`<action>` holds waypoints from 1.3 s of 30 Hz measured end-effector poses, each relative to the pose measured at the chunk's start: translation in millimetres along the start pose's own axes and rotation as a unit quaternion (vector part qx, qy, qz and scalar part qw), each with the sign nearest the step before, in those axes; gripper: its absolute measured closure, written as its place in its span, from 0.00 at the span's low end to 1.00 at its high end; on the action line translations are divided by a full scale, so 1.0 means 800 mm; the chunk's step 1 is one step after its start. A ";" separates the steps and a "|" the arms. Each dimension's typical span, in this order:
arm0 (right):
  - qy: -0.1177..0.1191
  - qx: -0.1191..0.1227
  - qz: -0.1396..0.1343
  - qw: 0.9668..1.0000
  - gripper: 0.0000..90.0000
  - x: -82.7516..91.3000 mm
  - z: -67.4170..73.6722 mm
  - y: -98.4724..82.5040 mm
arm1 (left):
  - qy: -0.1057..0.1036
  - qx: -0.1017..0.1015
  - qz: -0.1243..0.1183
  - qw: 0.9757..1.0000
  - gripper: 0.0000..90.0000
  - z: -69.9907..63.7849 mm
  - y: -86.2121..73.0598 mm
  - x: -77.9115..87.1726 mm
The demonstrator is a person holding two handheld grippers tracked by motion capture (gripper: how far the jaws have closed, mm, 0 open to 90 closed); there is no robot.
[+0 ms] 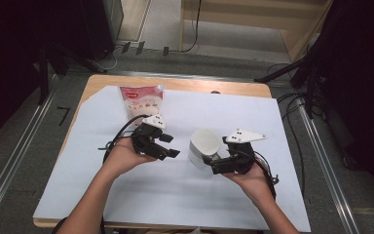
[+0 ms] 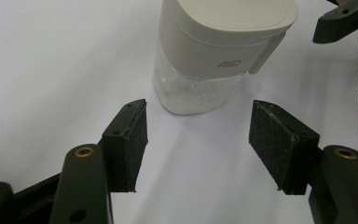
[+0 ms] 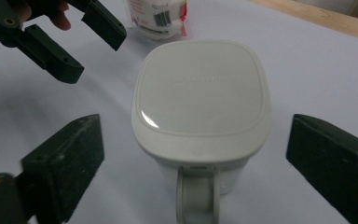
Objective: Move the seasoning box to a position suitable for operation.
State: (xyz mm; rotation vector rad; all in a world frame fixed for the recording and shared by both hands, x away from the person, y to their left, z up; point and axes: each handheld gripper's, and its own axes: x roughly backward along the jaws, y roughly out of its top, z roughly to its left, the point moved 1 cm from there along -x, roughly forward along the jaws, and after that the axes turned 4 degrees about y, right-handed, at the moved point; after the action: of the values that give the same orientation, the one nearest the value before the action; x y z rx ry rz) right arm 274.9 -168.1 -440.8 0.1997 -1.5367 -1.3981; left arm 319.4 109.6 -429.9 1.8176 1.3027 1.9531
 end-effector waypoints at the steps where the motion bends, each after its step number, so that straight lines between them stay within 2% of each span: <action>1: 0.000 0.000 0.000 1.000 0.09 0.000 0.000 0.000 | 0.000 0.000 0.000 1.000 0.42 0.000 0.000 0.000; 3: -0.005 0.008 -0.013 1.000 0.22 0.016 0.000 -0.007 | 0.000 0.000 -0.001 1.000 0.43 -0.001 0.001 0.000; 6: -0.011 0.010 -0.013 1.000 0.27 0.025 -0.001 -0.011 | 0.000 0.003 -0.003 1.000 0.43 -0.002 0.001 -0.001; 7: -0.005 -0.001 -0.010 1.000 0.33 0.032 -0.003 -0.017 | -0.002 0.002 -0.003 1.000 0.43 -0.002 0.001 -0.001; 11: -0.002 -0.013 -0.001 1.000 0.39 0.038 -0.007 -0.025 | -0.005 0.000 0.000 1.000 0.43 -0.003 0.001 -0.005; 12: -0.002 -0.015 0.002 1.000 0.45 0.043 -0.007 -0.028 | -0.007 -0.003 0.003 1.000 0.43 -0.003 0.001 -0.006; 13: -0.002 -0.015 0.002 1.000 0.45 0.043 -0.007 -0.028 | -0.007 -0.003 0.003 1.000 0.43 -0.003 0.001 -0.006; 15: 0.004 -0.017 0.009 1.000 0.54 0.046 -0.007 -0.032 | -0.004 0.000 0.000 1.000 0.43 -0.004 0.002 -0.007; 16: 0.004 -0.017 0.009 1.000 0.54 0.046 -0.007 -0.032 | -0.004 0.000 0.000 1.000 0.43 -0.004 0.002 -0.007; 18: 0.002 -0.014 0.015 1.000 0.61 0.045 -0.005 -0.034 | -0.003 -0.004 -0.003 1.000 0.43 -0.004 0.004 -0.007; 20: 0.004 -0.013 0.018 1.000 0.61 0.044 -0.005 -0.035 | -0.003 -0.004 -0.003 1.000 0.43 -0.004 0.004 -0.007; 22: 0.010 -0.016 0.024 1.000 0.67 0.041 -0.005 -0.037 | -0.003 -0.005 -0.003 1.000 0.43 -0.004 0.005 -0.007; 23: 0.003 -0.004 0.025 1.000 0.74 0.041 -0.003 -0.039 | 0.000 -0.009 0.000 1.000 0.43 -0.004 0.005 -0.007; 24: 0.003 -0.004 0.025 1.000 0.74 0.041 -0.003 -0.039 | 0.000 -0.009 0.000 1.000 0.43 -0.004 0.005 -0.007; 25: 0.003 0.000 0.021 1.000 0.81 0.042 -0.001 -0.040 | -0.003 -0.012 0.001 1.000 0.43 -0.004 0.006 -0.009; 26: 0.003 0.000 0.021 1.000 0.81 0.042 -0.001 -0.040 | -0.003 -0.012 0.001 1.000 0.43 -0.004 0.006 -0.009; 28: 0.010 0.010 0.018 1.000 0.87 0.041 0.000 -0.042 | 0.000 -0.013 0.001 1.000 0.43 -0.004 0.006 -0.009; 30: 0.003 0.018 0.019 1.000 0.90 0.041 0.003 -0.043 | 0.001 -0.012 -0.001 1.000 0.43 -0.004 0.007 -0.010; 32: 0.015 0.018 0.011 1.000 0.98 0.041 0.009 -0.043 | -0.001 -0.011 -0.004 1.000 0.43 -0.003 0.007 -0.010; 33: 0.019 0.016 0.013 1.000 1.00 0.039 0.011 -0.043 | -0.004 -0.002 -0.003 1.000 0.43 -0.002 0.007 -0.011; 38: 0.036 0.013 0.024 0.999 1.00 0.029 0.016 -0.046 | -0.004 -0.006 -0.002 1.000 0.44 -0.001 0.008 -0.013; 39: 0.044 0.005 0.024 0.999 1.00 0.027 0.017 -0.047 | -0.004 -0.007 -0.002 1.000 0.44 -0.001 0.008 -0.014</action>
State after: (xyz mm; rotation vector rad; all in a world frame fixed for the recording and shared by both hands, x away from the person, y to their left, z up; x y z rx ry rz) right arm 236.4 -185.8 -457.9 0.2267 -1.4674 -1.3268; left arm 323.8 98.5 -433.6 1.8119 1.2857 1.9457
